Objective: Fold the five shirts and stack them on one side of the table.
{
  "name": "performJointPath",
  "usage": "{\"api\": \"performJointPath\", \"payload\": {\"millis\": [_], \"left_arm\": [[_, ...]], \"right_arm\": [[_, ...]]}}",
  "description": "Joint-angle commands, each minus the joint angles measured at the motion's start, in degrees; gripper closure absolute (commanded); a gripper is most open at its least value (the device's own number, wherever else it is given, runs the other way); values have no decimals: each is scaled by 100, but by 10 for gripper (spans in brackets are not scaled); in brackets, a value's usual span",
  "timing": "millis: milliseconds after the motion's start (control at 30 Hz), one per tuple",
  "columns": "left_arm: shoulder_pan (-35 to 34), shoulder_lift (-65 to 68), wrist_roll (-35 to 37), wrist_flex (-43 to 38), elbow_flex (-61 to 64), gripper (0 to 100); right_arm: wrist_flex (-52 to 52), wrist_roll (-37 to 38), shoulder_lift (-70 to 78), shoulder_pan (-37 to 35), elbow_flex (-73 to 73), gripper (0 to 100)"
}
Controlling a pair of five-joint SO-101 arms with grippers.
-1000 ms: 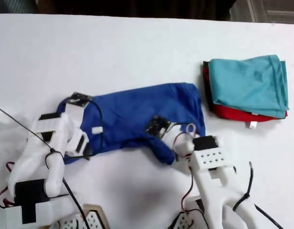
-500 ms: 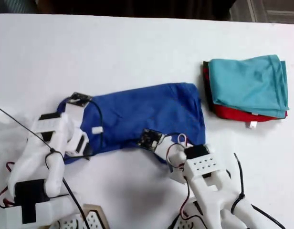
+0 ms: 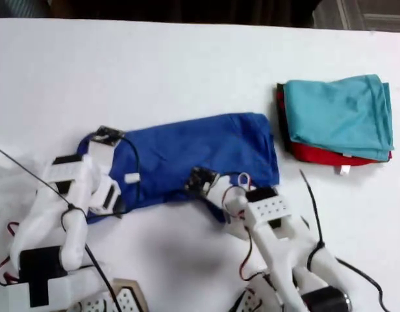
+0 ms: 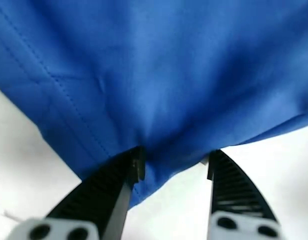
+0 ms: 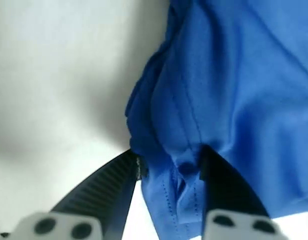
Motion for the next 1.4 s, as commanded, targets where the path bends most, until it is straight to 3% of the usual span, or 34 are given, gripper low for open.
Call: {"api": "performJointPath", "payload": {"millis": [0, 33, 100, 233, 433, 600, 800, 1233, 1367], "left_arm": [[44, 18, 9, -264, 4, 779], [44, 18, 9, -264, 4, 779], [44, 18, 9, -264, 4, 779], [44, 18, 9, -264, 13, 779], [44, 18, 9, -264, 13, 779], [44, 18, 9, -264, 13, 779], [44, 18, 9, -264, 13, 779], [53, 18, 9, -264, 13, 779], [53, 18, 9, -264, 13, 779]], "right_arm": [[31, 35, 215, 13, -123, 957], [31, 35, 215, 22, -132, 995], [48, 35, 207, 145, -149, 958], [224, 105, -40, 514, -519, 979], [1508, 1037, -708, 848, -1609, 980], [1393, 1257, -576, 866, -2277, 980], [866, 1240, 716, 822, -3411, 980], [1051, 1073, 4251, 778, -6725, 976], [1490, 290, 4831, 787, -7587, 854]]}}
